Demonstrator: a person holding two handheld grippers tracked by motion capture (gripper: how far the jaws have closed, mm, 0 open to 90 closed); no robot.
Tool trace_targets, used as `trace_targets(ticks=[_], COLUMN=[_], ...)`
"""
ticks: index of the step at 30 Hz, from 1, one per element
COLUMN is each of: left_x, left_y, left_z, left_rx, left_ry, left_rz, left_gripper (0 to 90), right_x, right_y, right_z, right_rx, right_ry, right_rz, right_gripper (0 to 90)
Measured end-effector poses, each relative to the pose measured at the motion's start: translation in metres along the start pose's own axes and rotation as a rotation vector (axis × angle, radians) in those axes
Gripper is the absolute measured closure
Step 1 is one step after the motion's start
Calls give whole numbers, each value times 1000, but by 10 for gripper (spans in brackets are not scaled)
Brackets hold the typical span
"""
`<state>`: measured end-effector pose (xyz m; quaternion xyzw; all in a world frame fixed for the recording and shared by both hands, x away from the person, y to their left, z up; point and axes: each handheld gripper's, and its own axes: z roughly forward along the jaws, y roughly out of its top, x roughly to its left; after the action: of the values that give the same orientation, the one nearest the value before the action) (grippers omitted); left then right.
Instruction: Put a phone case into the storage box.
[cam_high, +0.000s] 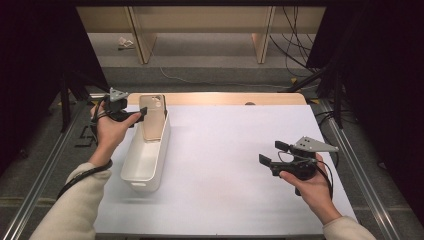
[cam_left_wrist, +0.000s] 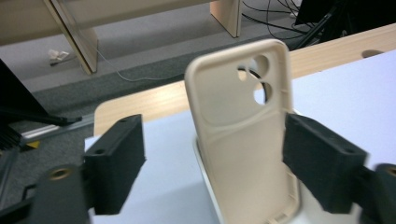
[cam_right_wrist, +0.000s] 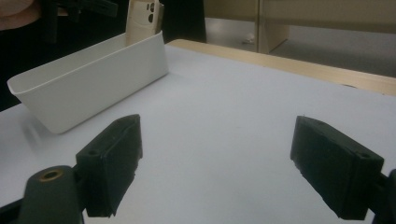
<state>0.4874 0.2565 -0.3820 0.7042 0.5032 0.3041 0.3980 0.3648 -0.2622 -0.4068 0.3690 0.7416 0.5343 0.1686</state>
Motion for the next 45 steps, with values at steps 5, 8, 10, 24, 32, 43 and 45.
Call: trace_targets(ticks=[5, 8, 10, 24, 32, 43, 45], left_x=[-13, -22, -26, -66, -85, -98, -100], left_y=[-9, -17, -22, -52, -70, -88, -90], left_z=[-25, -37, -42, -67, -82, -92, -93], left_rx=[-39, -42, -44, -78, -96, -112, -109], left_ry=[-70, -113, -123, -252, -296, -314, -323], left_rz=[-9, -4, 7, 72, 89, 126, 133], left_gripper=[139, 117, 106, 57, 62, 76, 76], right_x=[0, 0, 0, -1, 0, 3, 3], right_y=[0, 0, 0, -1, -1, -2, -2], right_z=[0, 0, 0, 0, 1, 3, 3], right_rx=[-1, 1, 2, 3, 5, 11, 11], right_ry=[-1, 0, 0, -2, 0, 9, 11], right_rz=[1, 4, 5, 5, 3, -9, -11], right_gripper=[176, 176, 176, 175, 175, 175, 175])
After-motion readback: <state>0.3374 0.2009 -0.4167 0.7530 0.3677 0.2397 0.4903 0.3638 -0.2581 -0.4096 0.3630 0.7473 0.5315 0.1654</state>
